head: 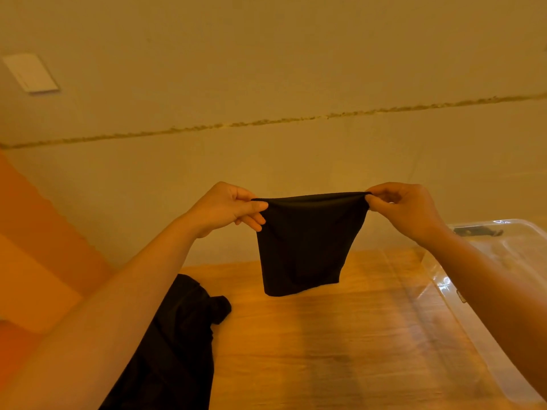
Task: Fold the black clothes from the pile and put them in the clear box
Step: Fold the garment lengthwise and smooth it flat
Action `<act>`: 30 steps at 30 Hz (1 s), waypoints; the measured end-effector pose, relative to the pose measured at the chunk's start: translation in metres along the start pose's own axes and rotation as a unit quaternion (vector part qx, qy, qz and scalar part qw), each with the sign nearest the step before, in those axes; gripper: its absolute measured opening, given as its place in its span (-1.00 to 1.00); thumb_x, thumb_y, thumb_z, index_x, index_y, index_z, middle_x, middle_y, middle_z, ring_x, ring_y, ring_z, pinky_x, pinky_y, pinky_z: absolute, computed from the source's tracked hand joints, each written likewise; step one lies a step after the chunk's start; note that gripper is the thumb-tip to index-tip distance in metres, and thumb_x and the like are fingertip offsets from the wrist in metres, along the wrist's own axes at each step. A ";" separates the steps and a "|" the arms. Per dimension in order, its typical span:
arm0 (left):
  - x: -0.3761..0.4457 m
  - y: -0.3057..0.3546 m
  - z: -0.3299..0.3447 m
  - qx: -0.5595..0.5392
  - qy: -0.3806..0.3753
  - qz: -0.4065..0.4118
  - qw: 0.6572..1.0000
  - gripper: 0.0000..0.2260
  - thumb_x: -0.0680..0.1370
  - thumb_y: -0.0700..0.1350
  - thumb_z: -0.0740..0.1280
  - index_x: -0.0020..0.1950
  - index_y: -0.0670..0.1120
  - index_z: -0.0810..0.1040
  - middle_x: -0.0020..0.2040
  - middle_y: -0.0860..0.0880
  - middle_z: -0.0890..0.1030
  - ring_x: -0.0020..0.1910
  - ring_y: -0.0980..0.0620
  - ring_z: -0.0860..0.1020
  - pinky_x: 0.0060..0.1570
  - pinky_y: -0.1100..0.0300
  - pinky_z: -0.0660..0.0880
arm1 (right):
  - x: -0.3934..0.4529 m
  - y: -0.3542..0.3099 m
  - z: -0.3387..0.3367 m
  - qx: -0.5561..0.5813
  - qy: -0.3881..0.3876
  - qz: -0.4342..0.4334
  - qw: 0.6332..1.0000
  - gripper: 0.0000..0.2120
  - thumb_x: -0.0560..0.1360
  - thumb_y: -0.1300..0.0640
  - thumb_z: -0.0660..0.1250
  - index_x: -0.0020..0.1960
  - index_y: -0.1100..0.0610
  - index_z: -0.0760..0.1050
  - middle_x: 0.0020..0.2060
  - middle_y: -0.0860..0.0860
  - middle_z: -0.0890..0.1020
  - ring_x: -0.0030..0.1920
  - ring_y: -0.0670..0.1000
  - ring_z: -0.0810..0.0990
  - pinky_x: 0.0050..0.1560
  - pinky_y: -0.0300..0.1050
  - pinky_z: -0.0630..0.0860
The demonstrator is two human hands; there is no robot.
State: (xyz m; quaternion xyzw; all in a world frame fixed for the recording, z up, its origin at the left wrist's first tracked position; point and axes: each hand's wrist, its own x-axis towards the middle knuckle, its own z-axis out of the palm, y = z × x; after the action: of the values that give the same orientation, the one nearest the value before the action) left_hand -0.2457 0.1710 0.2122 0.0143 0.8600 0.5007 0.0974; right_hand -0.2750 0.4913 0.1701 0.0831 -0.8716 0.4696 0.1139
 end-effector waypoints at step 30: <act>-0.054 -0.180 0.109 0.268 0.095 0.227 0.931 -0.79 0.48 0.00 0.32 -0.10 -0.08 0.69 -0.11 0.10 0.65 -0.08 0.22 0.46 -0.07 0.30 0.41 | -0.123 0.127 0.061 -0.040 -0.134 -0.082 0.987 -0.72 0.51 -0.13 0.28 0.11 -0.01 0.57 -0.01 -0.13 0.62 0.06 -0.26 0.57 0.08 -0.37 0.50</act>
State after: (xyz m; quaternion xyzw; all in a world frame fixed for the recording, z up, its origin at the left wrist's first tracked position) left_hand -0.1595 0.1683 0.0132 0.1869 0.9414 0.2590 -0.1084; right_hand -0.1960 0.5144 0.0024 0.2119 -0.8870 0.4085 0.0378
